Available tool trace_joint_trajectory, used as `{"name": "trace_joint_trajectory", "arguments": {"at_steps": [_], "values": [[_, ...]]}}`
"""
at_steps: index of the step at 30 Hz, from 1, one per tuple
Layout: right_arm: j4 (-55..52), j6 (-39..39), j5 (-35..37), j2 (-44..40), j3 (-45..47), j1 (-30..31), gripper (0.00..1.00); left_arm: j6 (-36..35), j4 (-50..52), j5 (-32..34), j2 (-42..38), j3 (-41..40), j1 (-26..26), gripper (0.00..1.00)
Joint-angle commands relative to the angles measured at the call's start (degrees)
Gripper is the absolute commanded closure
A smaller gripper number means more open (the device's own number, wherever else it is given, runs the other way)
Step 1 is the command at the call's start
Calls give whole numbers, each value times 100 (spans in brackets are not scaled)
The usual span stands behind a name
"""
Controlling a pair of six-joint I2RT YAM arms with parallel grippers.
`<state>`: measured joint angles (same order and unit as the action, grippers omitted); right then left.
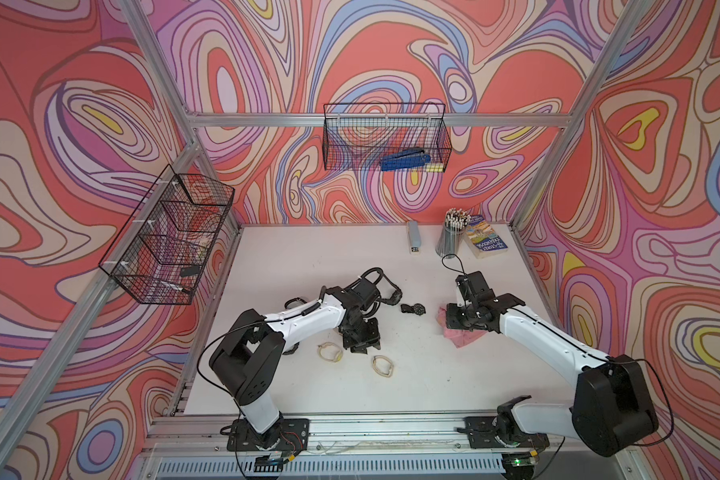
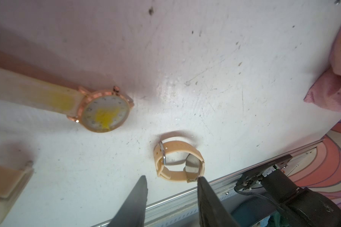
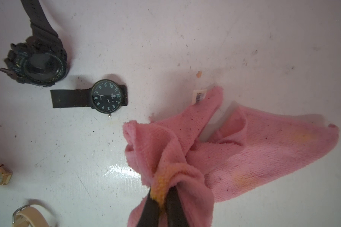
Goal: Wipe the watch dial
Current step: Pick up the watch at the center of the board.
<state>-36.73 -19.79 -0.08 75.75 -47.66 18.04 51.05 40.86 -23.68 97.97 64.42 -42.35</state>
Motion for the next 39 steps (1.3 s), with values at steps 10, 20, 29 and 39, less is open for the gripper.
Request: {"name": "trace_joint_trajectory", "arguments": {"at_steps": [10,20,29,39], "values": [[149,63,8,150,-20,6,100,-627,666,286,665,390,-212,69],[193,88,-14,370,-86,6,100,-953,861,142,1163,780,-239,81],[262,107,-31,551,-120,6,100,-1071,935,197,1224,889,-298,84],[342,106,-52,681,-99,8,100,-1169,980,402,1373,1153,-298,100]]}}
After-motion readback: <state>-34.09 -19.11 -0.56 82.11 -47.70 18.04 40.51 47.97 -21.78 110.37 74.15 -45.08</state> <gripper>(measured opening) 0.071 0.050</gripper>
